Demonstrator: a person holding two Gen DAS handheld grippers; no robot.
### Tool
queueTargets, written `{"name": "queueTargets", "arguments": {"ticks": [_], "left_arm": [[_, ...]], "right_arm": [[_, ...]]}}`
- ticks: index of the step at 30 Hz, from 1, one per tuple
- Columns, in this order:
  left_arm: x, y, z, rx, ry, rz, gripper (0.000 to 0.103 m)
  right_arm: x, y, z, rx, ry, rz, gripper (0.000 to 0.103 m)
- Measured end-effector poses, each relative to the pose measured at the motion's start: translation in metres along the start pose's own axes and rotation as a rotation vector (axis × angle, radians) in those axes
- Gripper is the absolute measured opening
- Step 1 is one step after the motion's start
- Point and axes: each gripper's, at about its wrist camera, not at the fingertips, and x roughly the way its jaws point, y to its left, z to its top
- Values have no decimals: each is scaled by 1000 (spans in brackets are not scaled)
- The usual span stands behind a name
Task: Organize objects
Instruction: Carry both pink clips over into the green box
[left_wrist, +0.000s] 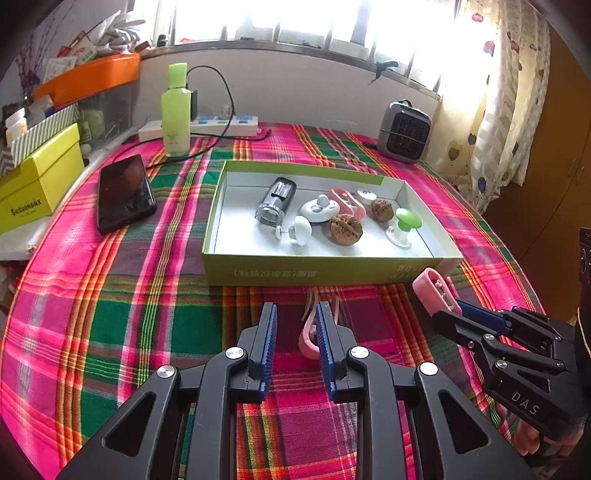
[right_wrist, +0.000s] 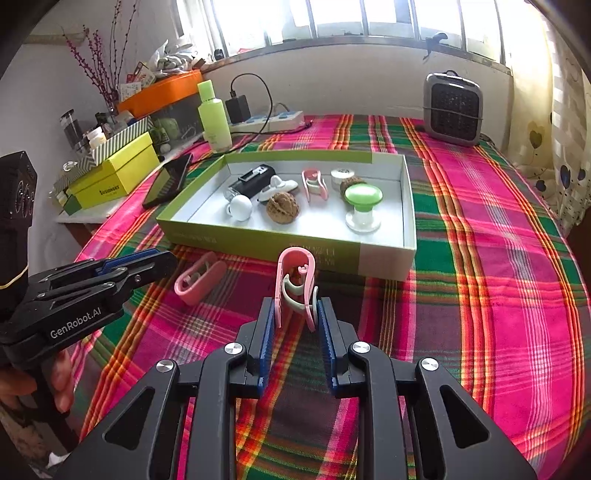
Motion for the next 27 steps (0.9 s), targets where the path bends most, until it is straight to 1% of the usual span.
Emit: {"name": "queueTargets", "arguments": {"ticks": [3, 5, 7, 10, 12, 15, 17, 21, 27], "left_arm": [[0, 0, 0, 5, 4, -8, 20], [4, 1, -5, 21, 33, -23, 20], [7, 3, -10, 11, 59, -33, 20], [8, 5, -11, -5, 55, -53, 22], [9, 5, -11, -4, 60, -62, 32], [7, -1, -11, 20, 48, -74, 38], [8, -5, -11, 28, 50, -80, 41], [17, -9, -10, 46, 66, -67, 41], [26, -6, -9, 38, 79, -17, 40]], "right_arm": [[-1, 0, 2, 5, -7, 1, 24], [-2, -1, 1, 4, -9, -3, 24], [-2, -2, 1, 7, -11, -1, 24], [-1, -1, 0, 7, -9, 0, 24], [0, 1, -1, 2, -6, 1, 24], [-1, 0, 0, 5, -11, 0, 24], [0, 0, -1, 6, -8, -1, 24], [2, 2, -2, -1, 1, 2, 24], [2, 3, -2, -2, 1, 2, 24]]}}
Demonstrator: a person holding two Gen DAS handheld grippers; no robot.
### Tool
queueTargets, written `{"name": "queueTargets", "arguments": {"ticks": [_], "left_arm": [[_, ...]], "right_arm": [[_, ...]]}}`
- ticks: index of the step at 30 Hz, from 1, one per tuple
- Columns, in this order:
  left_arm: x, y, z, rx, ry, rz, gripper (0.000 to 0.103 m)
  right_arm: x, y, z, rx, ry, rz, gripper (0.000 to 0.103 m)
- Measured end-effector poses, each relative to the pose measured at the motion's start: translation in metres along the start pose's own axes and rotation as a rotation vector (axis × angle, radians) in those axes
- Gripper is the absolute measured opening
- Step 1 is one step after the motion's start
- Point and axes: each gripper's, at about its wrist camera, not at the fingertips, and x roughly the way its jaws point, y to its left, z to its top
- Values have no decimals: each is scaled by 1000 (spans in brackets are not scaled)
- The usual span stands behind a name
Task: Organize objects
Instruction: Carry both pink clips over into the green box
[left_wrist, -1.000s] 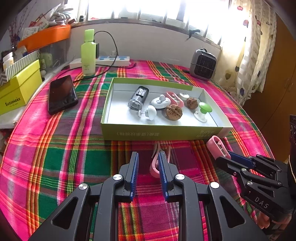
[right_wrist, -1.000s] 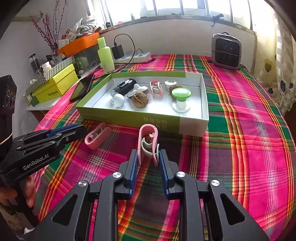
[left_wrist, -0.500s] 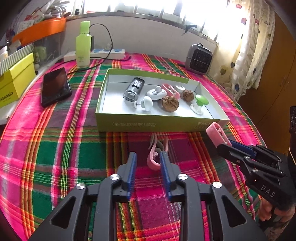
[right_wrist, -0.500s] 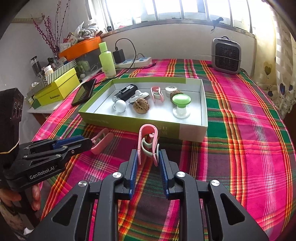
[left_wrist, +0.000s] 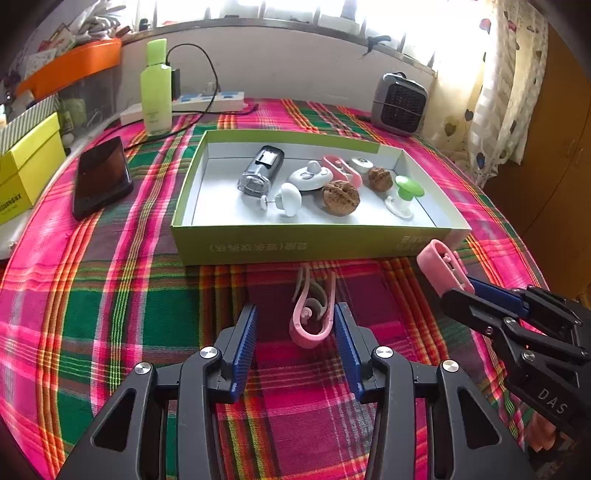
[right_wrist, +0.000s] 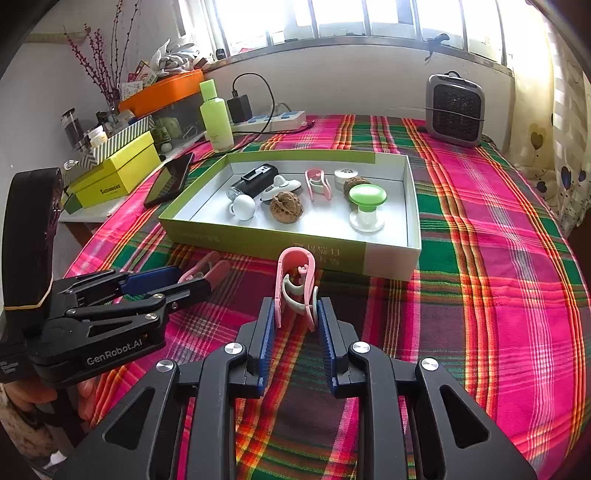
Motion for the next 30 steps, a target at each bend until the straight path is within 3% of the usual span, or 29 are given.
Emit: {"name": "queueTargets", "arguments": {"ticks": [5, 10, 30], "left_arm": [[2, 0, 1, 11, -3, 17, 38], [3, 3, 3, 5, -4, 40, 21], [-22, 5, 8, -2, -66, 29, 20]], "right_arm": [[0, 0, 0, 0, 2, 0, 24], [0, 2, -1, -2, 1, -1, 24], [-8, 11, 7, -30, -28, -2, 24]]}}
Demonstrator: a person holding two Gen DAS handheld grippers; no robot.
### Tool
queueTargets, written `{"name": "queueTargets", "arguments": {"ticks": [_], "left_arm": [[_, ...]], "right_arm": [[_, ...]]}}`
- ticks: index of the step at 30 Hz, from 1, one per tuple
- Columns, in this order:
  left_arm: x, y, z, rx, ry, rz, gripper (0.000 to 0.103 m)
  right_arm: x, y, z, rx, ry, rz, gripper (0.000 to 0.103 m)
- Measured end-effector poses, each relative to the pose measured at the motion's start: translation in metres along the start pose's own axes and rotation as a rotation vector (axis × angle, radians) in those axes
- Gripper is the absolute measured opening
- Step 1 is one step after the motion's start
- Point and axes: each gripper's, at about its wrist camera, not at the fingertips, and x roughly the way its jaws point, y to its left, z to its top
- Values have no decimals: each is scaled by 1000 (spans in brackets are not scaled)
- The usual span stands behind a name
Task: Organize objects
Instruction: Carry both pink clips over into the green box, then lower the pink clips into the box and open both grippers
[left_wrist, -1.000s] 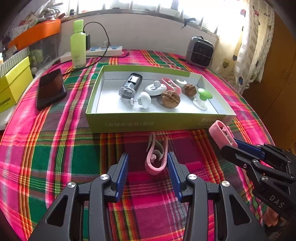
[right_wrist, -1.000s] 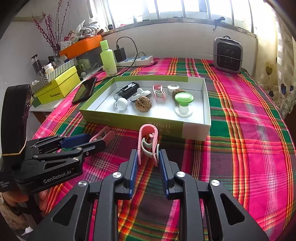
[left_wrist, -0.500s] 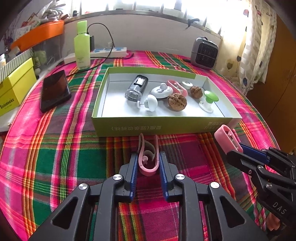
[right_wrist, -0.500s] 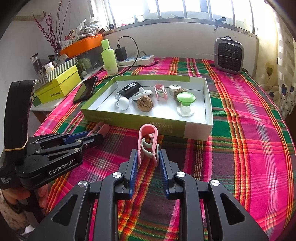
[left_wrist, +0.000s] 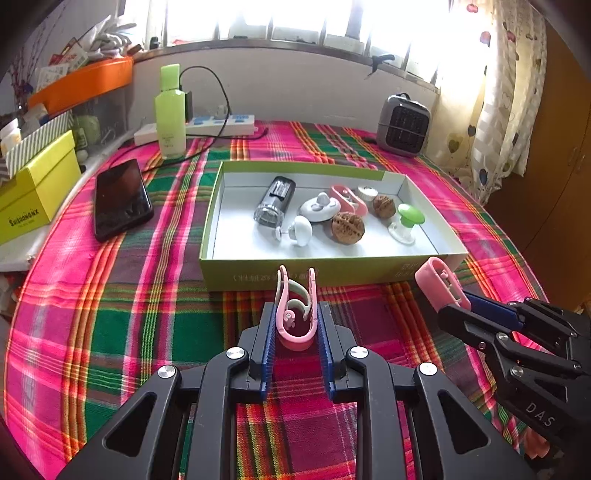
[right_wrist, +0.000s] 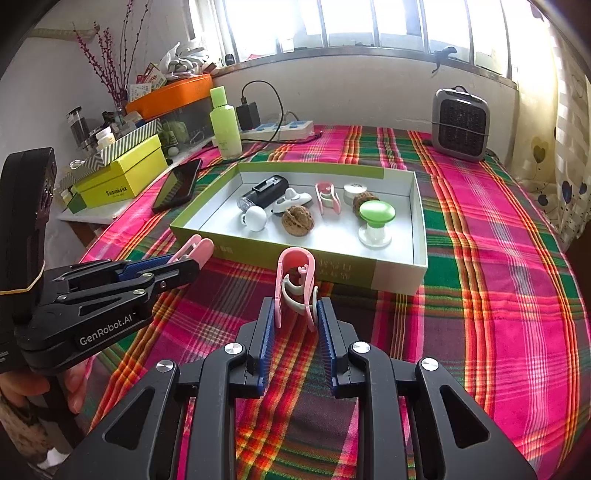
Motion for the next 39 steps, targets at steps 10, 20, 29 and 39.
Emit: {"name": "queueTargets", "arguments": {"ticks": [10, 20, 29, 39], "left_arm": [[-4, 2, 19, -4, -42, 0, 20], [15, 5, 45, -8, -53, 0, 20], [36, 11, 63, -10, -35, 11, 19], [60, 16, 79, -16, -5, 13, 20]], "right_arm": [[-2, 2, 22, -32, -49, -21, 24], [18, -6, 48, -50, -53, -50, 24], [43, -19, 66, -37, -22, -49, 24], [69, -28, 83, -24, 21, -42, 24]]}}
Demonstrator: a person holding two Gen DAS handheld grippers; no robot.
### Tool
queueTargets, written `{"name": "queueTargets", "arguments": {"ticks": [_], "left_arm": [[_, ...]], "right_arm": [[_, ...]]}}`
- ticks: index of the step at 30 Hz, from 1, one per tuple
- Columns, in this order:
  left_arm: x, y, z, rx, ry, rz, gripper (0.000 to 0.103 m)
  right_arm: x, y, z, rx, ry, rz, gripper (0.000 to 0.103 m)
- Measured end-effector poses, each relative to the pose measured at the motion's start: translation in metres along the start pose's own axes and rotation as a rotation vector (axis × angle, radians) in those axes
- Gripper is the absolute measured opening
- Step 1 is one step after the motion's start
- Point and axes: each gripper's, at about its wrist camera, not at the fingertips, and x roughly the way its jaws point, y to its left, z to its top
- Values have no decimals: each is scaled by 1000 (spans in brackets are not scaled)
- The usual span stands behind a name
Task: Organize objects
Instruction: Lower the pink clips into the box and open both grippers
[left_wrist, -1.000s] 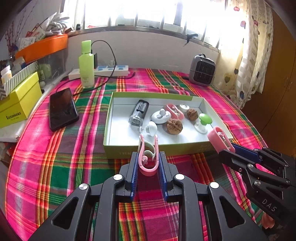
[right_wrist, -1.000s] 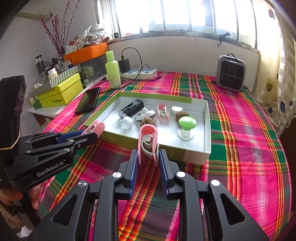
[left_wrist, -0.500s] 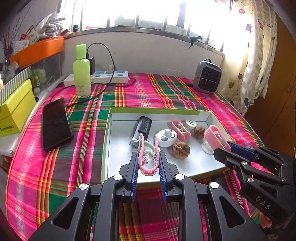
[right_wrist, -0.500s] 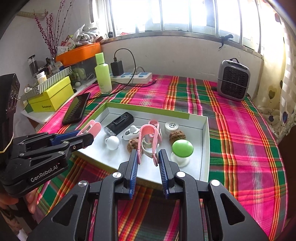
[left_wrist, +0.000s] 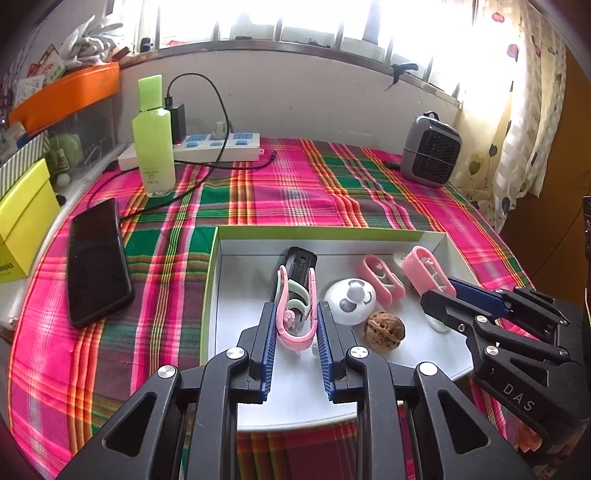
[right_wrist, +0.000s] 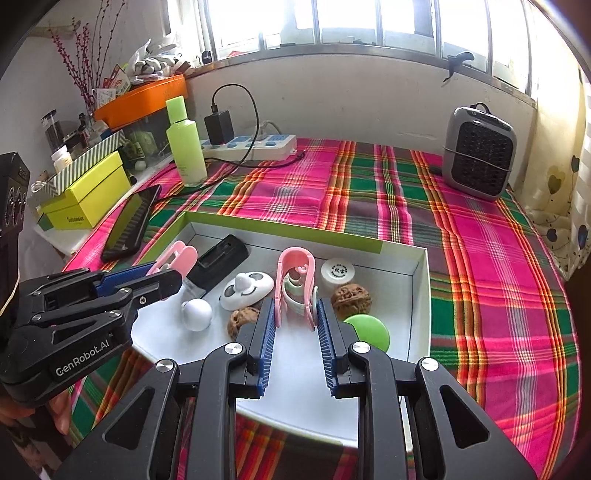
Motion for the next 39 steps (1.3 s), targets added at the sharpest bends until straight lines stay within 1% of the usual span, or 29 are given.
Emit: {"name": "queueTargets", "arguments": {"ticks": [11, 18, 22, 29, 32, 36, 39], "left_arm": [[20, 2, 8, -1, 33, 17, 20], [23, 3, 10, -7, 30, 16, 20], [27, 3, 9, -5, 44, 18, 20], [28, 2, 9, -5, 47, 14, 20], [29, 2, 9, -5, 48, 22, 22], [29, 3, 8, -5, 50, 25, 29], [29, 3, 8, -5, 50, 22, 31]], "right_arm": [[20, -4, 8, -4, 32, -8, 24], [28, -6, 9, -3, 46, -18, 24], [29, -6, 9, -3, 48, -18, 24], [30, -7, 8, -5, 42, -17, 24], [29, -7, 8, -8, 39, -16, 24], [28, -6, 9, -17, 31, -21, 24], [28, -6, 8, -20, 31, -23, 24]]}}
